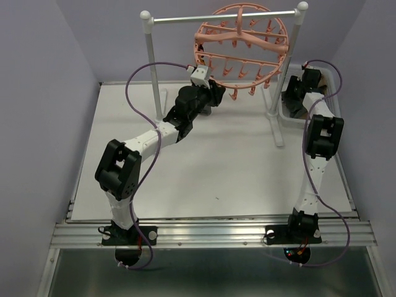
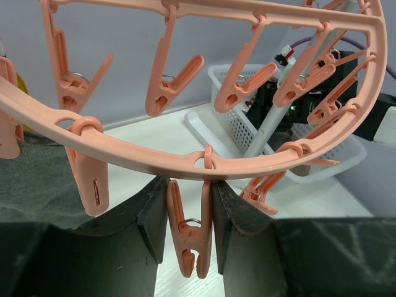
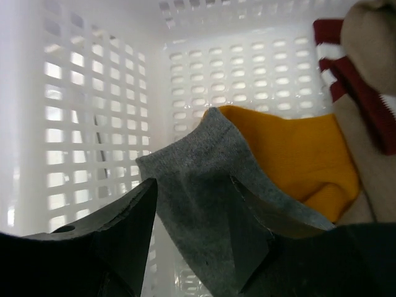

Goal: Clip the socks to the hanger
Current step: Pick up the sock from the bin.

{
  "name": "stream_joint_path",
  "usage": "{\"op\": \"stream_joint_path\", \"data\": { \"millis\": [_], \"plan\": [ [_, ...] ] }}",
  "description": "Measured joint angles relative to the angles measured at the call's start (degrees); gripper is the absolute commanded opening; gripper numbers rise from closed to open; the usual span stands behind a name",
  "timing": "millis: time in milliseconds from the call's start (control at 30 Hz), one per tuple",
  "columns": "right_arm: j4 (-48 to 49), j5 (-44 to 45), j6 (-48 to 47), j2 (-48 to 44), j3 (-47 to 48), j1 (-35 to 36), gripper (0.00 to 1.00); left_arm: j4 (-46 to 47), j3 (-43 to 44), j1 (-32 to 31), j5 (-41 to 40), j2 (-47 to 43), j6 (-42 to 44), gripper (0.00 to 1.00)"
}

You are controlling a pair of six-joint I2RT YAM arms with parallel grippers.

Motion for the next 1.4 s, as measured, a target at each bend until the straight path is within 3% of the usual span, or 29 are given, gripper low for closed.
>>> {"op": "stream_joint_path", "data": {
  "millis": [100,267,300,333,633,800,967,1233,1400],
  "plan": [
    [-0.22,-0.66,0.24,1.90,0.85,0.04,0.47,-0.24,0.11,0.00,0.00,0.02,0.00,0.00],
    [-0.13,-0.85,0.70,2.60,1.60,0.02,0.14,-0.35,0.42,0.00,0.00,0.39,-0.04,0.00],
    [-0.07,-0.76,0.83,2.60,1.75,0.02,0.13,-0.33,0.42,0.00,0.00,0.46,-0.09,0.00],
    [0.15,-0.59,0.90,2.60,1.86,0.02,0.01,-0.33,0.42,0.00,0.00,0.52,-0.15,0.00],
    [3.28,1.29,0.87,0.63,-2.27,0.02,0.01,-0.31,0.42,0.00,0.00,0.63,-0.44,0.00],
    [6.64,-0.35,0.55,-9.07,-14.38,0.24,0.01,-0.33,0.42,0.00,-0.13,0.63,-0.83,0.00],
    [13.57,-4.11,0.57,-24.79,-29.44,0.24,0.01,-0.35,0.42,0.00,-0.15,0.63,-1.88,0.00],
    [19.80,-17.66,1.55,-46.56,-41.68,1.40,0.01,-0.50,0.42,-0.17,-1.88,0.61,-4.07,0.00],
    [20.70,-32.41,1.25,-56.85,-49.40,2.40,0.01,-0.76,0.42,-0.26,-2.54,0.57,-5.40,0.00]
  ]
}}
